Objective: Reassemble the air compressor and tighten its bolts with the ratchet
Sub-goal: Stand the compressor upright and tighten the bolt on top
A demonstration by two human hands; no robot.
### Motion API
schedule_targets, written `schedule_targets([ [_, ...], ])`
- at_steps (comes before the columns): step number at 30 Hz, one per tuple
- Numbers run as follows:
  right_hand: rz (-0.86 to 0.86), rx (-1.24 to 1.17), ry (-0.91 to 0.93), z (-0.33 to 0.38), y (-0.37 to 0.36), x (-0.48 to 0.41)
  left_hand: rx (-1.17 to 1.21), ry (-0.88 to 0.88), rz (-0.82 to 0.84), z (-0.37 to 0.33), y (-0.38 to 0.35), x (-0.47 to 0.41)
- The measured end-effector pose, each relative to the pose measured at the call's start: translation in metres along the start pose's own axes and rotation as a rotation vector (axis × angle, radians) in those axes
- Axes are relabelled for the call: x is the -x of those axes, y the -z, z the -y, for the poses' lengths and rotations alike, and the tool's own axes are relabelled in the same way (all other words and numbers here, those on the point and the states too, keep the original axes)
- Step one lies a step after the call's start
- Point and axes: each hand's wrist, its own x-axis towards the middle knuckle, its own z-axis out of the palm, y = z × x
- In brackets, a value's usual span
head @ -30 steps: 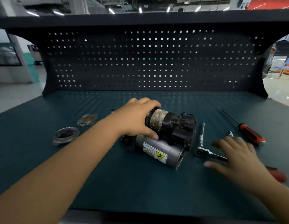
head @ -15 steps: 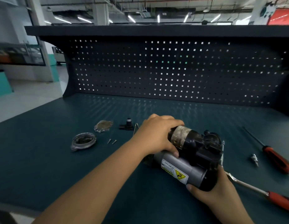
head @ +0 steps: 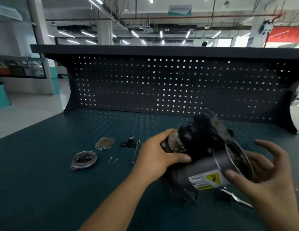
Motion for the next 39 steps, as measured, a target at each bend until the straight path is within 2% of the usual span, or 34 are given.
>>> schedule_targets([
  [5, 0.136, 0.121, -0.016, 0.025, -0.017, -0.028, 0.269, 0.123, -0.161, 0.018, -0.006, 0.021],
  [10, 0.264, 0.152, 0.000, 0.028, -0.057, -0.041, 0.284, 0.216, -0.366, 0.042, 0.003, 0.038],
  [14, 0.344, 0.155, 0.028, 0.026, -0.076, -0.039, 0.297, 0.251, -0.427, 0.050, 0.007, 0.051],
  [21, 0.267, 0.005, -0.074, 0.000, -0.085, -0.033, 0.204, 0.248, -0.400, 0.051, 0.001, 0.049],
  [26, 0.217, -0.032, -0.096, -0.008, -0.094, -0.033, 0.104, 0.278, -0.223, 0.058, 0.018, 0.052],
  [28, 0.215, -0.028, -0.100, -0.010, -0.100, -0.033, 0.097, 0.323, -0.245, 0.070, 0.037, 0.059],
  [30, 0.204, -0.039, -0.091, -0.012, -0.105, -0.033, -0.012, 0.383, -0.389, 0.085, 0.067, 0.065],
  [33, 0.197, -0.048, -0.086, -0.014, -0.110, -0.035, -0.379, 0.466, -0.719, 0.115, 0.125, 0.068],
  [34, 0.202, -0.047, -0.087, -0.014, -0.112, -0.036, -0.468, 0.553, -0.778, 0.125, 0.142, 0.067],
  [35, 0.208, -0.048, -0.090, -0.013, -0.113, -0.036, -0.520, 0.671, -0.796, 0.133, 0.157, 0.064],
  [37, 0.216, -0.054, -0.095, -0.013, -0.115, -0.038, -0.594, 0.864, -0.705, 0.144, 0.175, 0.057],
  [39, 0.220, -0.054, -0.087, -0.013, -0.115, -0.038, -0.662, 0.908, -0.566, 0.154, 0.182, 0.049],
])
